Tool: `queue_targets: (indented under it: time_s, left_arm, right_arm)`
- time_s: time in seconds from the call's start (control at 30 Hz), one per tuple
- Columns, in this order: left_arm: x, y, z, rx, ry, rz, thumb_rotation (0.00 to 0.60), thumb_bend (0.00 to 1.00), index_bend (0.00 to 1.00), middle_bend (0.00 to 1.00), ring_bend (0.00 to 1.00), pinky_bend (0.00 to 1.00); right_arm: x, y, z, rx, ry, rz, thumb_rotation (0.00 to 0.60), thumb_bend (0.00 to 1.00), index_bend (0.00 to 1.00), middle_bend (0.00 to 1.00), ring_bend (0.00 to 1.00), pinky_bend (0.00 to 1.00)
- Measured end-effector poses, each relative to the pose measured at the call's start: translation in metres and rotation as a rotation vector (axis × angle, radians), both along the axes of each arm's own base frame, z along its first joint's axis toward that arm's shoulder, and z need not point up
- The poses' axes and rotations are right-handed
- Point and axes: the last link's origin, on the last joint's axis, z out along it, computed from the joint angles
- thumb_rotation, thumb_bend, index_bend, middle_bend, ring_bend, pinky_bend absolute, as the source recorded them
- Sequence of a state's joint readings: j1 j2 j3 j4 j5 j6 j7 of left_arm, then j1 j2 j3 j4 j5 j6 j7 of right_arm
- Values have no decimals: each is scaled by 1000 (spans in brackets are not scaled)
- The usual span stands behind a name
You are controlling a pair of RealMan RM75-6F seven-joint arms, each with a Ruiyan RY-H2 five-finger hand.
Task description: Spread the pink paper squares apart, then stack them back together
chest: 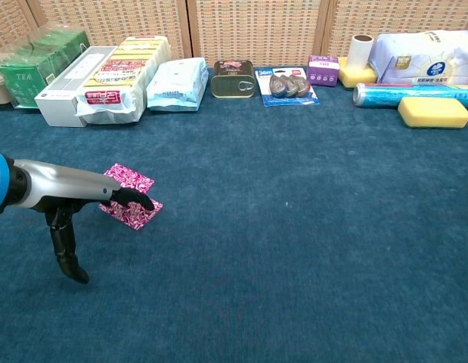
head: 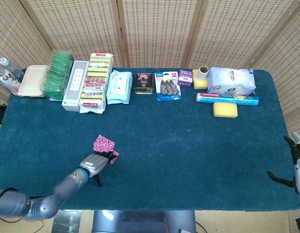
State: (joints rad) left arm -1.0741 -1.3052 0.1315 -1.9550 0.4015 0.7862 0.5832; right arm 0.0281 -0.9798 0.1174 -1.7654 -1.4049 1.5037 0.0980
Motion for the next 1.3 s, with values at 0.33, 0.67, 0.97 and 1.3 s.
queue_targets:
  time_s: [0.33, 0.67, 0.97, 1.3]
  left_arm:
    - [16, -27, -5, -79, -9, -73, 599, 73, 0, 0, 0, 72]
    - [27, -29, 7, -48, -77, -123, 599, 73, 0, 0, 0, 72]
    - [10, -7, 21, 74, -91, -84, 599, 73, 0, 0, 0, 72]
    - [-19, 18, 22, 140, -87, -12, 599, 74, 0, 0, 0, 72]
  right_arm:
    - [0, 0, -1, 3, 1, -2, 600, 0, 70, 0, 0, 0]
    - [0, 0, -1, 4, 1, -2, 600, 0, 70, 0, 0, 0]
    - [1, 0, -2, 9, 1, -1, 600, 0, 70, 0, 0, 0]
    - [1, -1, -2, 11, 1, -4, 600, 0, 70, 0, 0, 0]
